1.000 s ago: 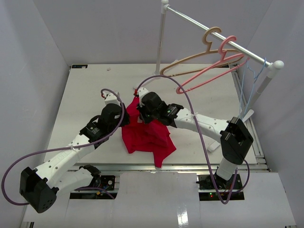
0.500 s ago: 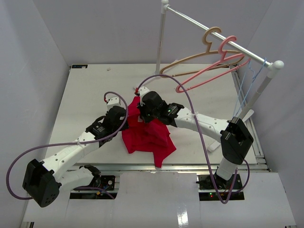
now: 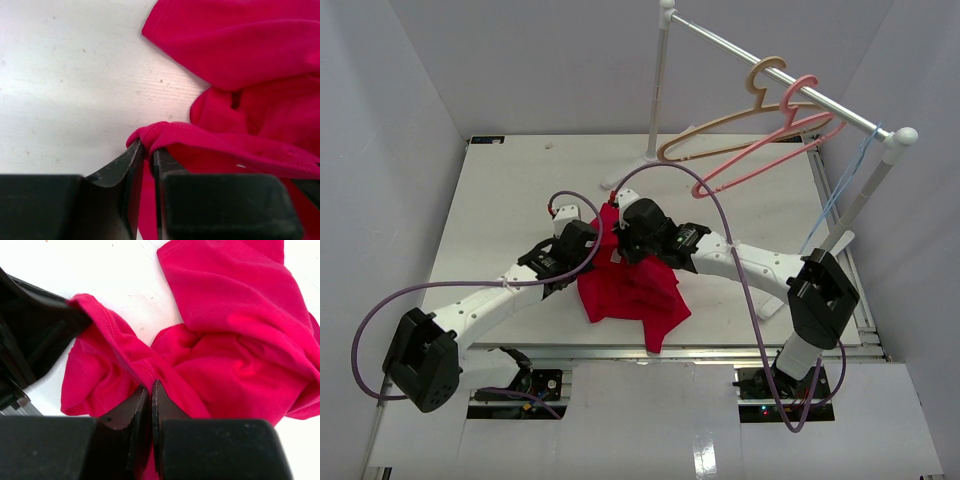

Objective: Place the t-shirt on the hanger

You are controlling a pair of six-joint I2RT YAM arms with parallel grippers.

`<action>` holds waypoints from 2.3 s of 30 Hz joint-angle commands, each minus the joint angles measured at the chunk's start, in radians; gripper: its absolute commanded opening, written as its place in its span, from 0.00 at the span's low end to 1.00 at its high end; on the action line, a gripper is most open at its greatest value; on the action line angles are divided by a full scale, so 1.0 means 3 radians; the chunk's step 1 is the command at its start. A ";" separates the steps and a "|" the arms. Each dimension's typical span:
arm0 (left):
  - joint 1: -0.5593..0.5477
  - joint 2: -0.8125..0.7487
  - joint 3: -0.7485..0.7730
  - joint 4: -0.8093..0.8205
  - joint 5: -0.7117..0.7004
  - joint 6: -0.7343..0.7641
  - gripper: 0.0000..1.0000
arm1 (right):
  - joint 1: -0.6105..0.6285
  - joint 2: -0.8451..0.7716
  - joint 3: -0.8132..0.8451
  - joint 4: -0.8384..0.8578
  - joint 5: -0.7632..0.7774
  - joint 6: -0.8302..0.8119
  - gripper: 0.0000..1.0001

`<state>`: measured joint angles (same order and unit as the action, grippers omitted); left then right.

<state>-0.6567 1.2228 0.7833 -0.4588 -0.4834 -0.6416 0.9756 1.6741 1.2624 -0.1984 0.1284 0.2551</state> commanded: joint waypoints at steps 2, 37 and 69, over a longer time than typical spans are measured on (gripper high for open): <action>-0.0015 -0.0082 0.0169 0.0086 -0.0096 0.0021 0.08 | 0.0010 -0.0357 -0.0254 0.0267 0.0036 0.0063 0.08; -0.0562 -0.0380 -0.0417 0.0418 -0.0230 0.0128 0.00 | 0.0257 -0.1513 -0.0018 -0.1442 0.1856 0.0967 0.75; -0.0650 -0.0532 -0.0473 0.0461 -0.0199 0.0175 0.00 | 0.0081 -0.2019 0.1119 -0.3056 0.3624 0.1754 0.77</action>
<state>-0.8453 1.0900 0.6453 -0.3347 -0.5354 -0.5914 1.0571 1.1251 1.6605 -1.0914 1.1104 0.6668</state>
